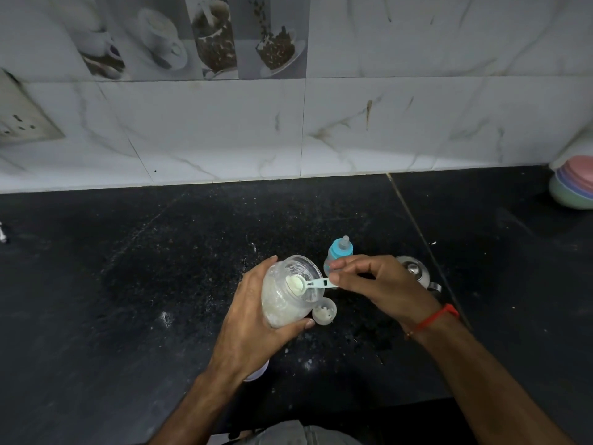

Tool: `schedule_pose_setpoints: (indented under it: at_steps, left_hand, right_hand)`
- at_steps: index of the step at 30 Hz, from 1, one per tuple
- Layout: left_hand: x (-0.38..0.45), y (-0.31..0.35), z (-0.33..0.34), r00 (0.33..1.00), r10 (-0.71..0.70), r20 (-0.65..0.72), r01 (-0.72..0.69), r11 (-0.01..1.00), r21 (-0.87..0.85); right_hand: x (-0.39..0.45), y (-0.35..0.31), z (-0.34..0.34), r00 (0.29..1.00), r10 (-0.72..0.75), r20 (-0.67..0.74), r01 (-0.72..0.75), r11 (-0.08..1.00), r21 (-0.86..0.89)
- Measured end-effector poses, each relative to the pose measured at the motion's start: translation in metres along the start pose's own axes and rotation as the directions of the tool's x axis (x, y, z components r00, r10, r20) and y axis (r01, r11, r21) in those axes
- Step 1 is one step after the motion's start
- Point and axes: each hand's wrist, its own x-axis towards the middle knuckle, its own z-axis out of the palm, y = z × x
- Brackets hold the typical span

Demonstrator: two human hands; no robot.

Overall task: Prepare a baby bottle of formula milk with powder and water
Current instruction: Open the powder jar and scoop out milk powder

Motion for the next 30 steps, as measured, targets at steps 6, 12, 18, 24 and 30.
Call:
schedule_pose_setpoints:
  at_steps: [6, 12, 18, 24, 30]
  left_hand:
    - [-0.001, -0.005, 0.0, 1.0, -0.023, 0.007, 0.024, 1.0, -0.017]
    - [-0.006, -0.011, -0.005, 0.996, -0.077, -0.04, 0.076, 0.997, -0.011]
    - [-0.01, -0.017, -0.013, 0.988, -0.136, -0.08, 0.136, 0.991, -0.006]
    - [-0.011, -0.02, -0.012, 0.987, -0.14, -0.085, 0.14, 0.99, 0.004]
    - [-0.01, -0.02, -0.014, 0.983, -0.156, -0.092, 0.157, 0.988, -0.003]
  right_hand:
    - [-0.012, 0.009, 0.001, 0.998, 0.053, -0.034, -0.046, 0.985, 0.164]
    - [-0.024, 0.035, 0.003, 0.973, 0.144, -0.178, -0.067, 0.922, 0.381]
    - [-0.028, 0.086, 0.014, 0.934, 0.086, -0.347, -0.04, 0.99, 0.138]
    - [-0.023, 0.12, 0.031, 0.866, -0.342, -0.365, 0.156, 0.878, -0.452]
    - [-0.021, 0.14, 0.038, 0.83, -0.514, -0.216, 0.242, 0.682, -0.69]
